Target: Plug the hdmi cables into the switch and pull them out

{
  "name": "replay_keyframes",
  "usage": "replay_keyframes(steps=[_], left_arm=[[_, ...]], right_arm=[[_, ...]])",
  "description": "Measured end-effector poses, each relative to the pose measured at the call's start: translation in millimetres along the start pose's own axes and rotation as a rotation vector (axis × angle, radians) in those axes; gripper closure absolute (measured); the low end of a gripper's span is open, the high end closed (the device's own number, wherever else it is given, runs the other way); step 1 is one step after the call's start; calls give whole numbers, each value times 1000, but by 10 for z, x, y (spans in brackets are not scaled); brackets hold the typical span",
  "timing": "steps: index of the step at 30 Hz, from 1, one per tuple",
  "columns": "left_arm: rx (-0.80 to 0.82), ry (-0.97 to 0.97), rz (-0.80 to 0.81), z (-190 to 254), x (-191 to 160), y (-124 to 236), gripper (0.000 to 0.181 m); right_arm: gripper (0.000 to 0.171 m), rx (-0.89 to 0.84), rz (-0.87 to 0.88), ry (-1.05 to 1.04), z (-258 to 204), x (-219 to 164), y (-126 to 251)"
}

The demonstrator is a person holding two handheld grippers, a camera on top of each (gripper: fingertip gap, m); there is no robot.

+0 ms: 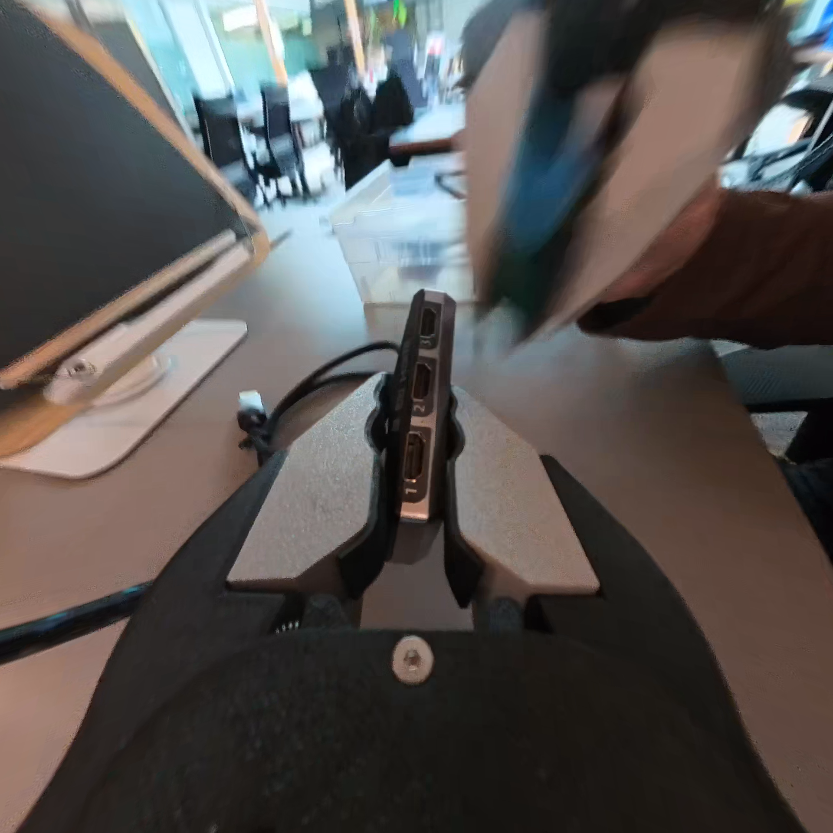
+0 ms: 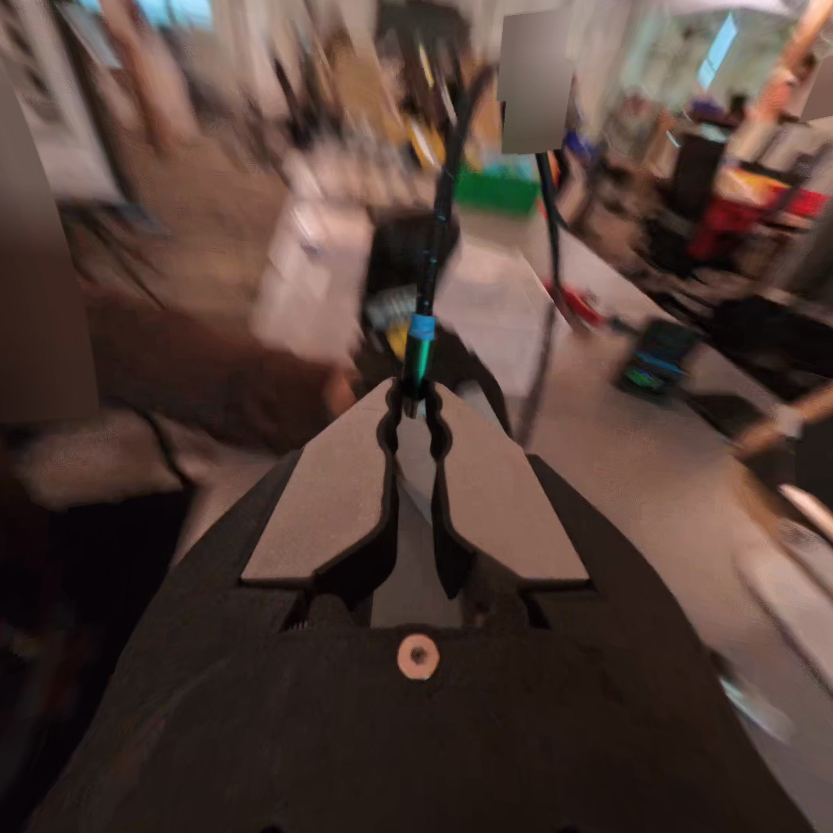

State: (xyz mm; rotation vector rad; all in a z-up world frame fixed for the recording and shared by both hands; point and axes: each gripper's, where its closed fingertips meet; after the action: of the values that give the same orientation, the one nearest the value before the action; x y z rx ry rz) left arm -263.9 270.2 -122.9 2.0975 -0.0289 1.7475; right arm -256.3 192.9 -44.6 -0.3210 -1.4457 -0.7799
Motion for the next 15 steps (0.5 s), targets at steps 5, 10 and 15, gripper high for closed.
replay_keyframes(steps=[5,10,15], left_arm=[[-11,-103,4,143,35,-54,160],[-6,-192,66,197,185,38,161],[-74,-264,82,387,214,51,160]], right_arm=[[163,-171,65,-79,429,246,207],[164,-284,96,-50,407,501,770],[163,-524,52,-29,481,901,1716]])
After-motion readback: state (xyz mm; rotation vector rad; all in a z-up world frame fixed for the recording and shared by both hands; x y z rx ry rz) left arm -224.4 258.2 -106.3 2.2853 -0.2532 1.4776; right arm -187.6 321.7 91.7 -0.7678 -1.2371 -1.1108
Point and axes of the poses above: each gripper's, where its closed fingertips meet, y back along the fingers, x out of its top, z = x × y across the jaws, and after that the axes turned 5 degrees about -z, right-handed
